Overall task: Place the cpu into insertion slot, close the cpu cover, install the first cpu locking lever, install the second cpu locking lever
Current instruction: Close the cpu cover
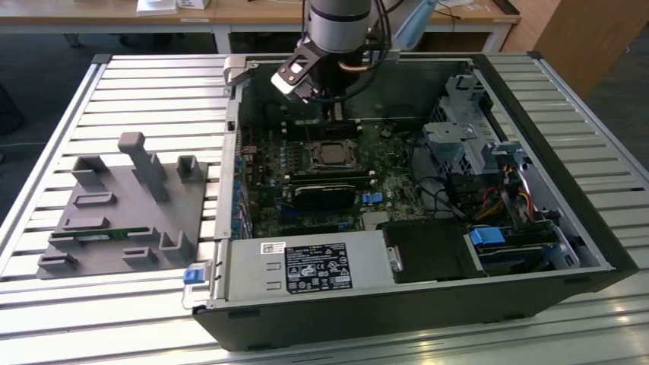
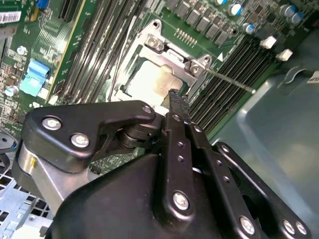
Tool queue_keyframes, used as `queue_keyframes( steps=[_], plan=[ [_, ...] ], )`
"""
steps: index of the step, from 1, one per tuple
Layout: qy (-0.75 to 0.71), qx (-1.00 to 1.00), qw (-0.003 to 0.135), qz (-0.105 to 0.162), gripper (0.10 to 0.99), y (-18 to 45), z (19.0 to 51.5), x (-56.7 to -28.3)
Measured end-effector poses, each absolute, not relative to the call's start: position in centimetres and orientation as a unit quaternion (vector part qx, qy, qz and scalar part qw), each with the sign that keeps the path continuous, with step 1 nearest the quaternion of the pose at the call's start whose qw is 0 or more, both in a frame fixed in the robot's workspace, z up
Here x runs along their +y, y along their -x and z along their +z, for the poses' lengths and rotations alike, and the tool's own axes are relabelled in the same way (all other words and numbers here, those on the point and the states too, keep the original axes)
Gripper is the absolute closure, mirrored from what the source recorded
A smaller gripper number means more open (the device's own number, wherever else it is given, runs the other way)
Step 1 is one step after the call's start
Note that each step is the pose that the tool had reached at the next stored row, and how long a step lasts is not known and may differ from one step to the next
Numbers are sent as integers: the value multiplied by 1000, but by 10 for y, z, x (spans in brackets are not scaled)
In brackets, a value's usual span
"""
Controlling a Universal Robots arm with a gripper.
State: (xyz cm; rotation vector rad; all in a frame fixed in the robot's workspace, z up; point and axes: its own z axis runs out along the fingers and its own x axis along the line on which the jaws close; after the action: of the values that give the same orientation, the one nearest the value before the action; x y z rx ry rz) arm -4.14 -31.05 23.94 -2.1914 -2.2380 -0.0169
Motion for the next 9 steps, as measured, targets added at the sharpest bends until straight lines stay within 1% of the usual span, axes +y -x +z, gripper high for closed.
queue_keyframes(
  steps=[9],
  plan=[
    [700, -714, 5, -5, 969, 46, 238, -310]
  ],
)
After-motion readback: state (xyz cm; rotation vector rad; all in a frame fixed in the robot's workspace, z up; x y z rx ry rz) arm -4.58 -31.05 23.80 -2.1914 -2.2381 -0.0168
